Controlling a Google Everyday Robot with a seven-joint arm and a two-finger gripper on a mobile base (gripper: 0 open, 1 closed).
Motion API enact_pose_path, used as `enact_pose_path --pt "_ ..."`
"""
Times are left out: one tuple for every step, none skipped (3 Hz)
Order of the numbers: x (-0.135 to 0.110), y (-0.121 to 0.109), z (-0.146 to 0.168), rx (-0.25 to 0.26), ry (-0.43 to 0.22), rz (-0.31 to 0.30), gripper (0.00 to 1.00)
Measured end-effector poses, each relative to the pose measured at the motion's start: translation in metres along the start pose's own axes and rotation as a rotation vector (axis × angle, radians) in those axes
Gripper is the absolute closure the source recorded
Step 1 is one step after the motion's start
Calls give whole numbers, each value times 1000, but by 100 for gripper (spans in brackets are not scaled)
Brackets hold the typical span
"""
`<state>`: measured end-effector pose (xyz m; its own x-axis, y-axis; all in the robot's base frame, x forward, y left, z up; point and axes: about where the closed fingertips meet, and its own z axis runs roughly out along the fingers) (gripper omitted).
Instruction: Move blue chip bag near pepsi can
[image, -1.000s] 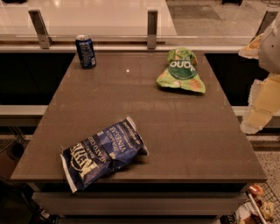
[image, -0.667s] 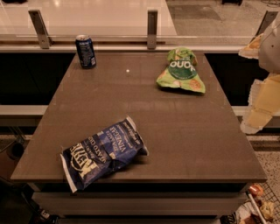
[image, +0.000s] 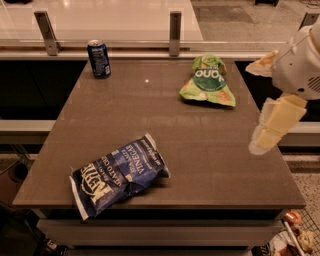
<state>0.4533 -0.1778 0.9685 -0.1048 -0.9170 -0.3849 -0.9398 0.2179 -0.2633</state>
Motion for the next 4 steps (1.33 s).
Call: enact_pose_path --pt "-27 13 44 -68 -127 -17 0" --pt "-49 35 81 -134 -219 -30 0" --pt "-74 61 110 -188 -283 -43 0" --pt "-102 80 124 -203 -311 -68 0"
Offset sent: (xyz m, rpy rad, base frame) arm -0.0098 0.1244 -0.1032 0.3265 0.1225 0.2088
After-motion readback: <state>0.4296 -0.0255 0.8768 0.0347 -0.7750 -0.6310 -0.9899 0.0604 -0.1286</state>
